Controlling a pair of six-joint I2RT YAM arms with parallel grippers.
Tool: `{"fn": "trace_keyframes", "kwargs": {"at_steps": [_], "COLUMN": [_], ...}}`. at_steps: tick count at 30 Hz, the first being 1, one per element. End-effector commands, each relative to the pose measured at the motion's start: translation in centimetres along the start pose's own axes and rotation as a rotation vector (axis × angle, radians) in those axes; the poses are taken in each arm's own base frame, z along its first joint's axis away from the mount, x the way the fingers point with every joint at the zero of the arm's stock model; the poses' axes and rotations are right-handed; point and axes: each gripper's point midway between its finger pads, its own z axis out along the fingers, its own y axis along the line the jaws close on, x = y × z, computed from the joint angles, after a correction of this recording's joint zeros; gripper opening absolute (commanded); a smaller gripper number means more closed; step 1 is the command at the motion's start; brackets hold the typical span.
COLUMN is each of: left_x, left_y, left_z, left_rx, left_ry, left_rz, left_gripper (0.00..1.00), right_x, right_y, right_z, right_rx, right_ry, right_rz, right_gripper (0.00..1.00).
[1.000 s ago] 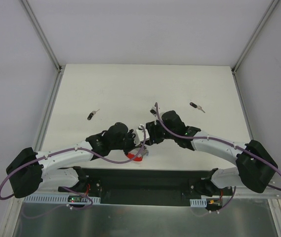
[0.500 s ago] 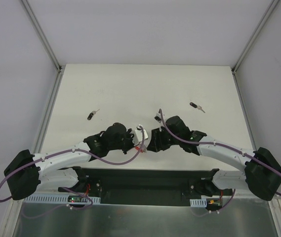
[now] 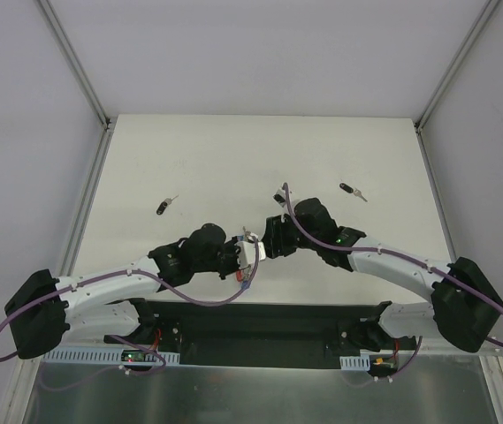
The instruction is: Put the keys on the keyring
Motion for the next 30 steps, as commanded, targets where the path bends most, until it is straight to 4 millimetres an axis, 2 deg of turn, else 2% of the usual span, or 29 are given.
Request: {"fn": "trace_keyframes", "kwargs": {"at_steps": [1, 8, 13, 16, 17, 21, 25, 30], "left_x": [-1.5, -2.3, -3.1, -3.2, -3.8, -3.3, -3.4, -3.5], "left_y": [-0.5, 0.4, 0.7, 0.4, 0.5, 0.0, -0.7, -1.1], "left_z": [-0.3, -0.8, -1.3, -1.5, -1.6, -1.7, -1.9, -2.1], "left_rx": [0.013, -0.054, -0.09, -0.092, -0.104, -0.109, -0.087, -0.073], "left_ry": [-0.058, -0.094, -0.16, -0.199, -0.235, -0.282, -0.325, -0.354], "left_rz": [0.095, 0.143, 0.13, 0.084, 0.074, 0.022, -0.02, -0.042], "left_gripper": [0.0, 0.0, 0.0, 0.0, 0.0, 0.0, 0.0, 0.0], "right_x": [-2.2, -0.8, 0.5, 0.3, 0.2, -0.8, -0.7, -0.6], "right_y": [2.4, 3.1, 2.5, 2.1, 2.1, 1.6, 3.0, 3.7], "right_z": [0.8, 0.7, 0.4, -0.3, -0.5, -1.8, -2.9, -3.6], "right_rx": [-0.111, -0.157, -0.146, -0.134, -0.131, -0.127, -0.214, -0.271], "right_ry": [-0.047, -0.005, 0.015, -0.024, -0.038, -0.095, -0.115, -0.147], "right_rz": [-0.018, -0.034, -0.031, -0.069, -0.083, -0.166, -0.275, -0.401], "right_gripper": [0.49, 0.49, 0.49, 0.49, 0.48, 0.49, 0.49, 0.48]}}
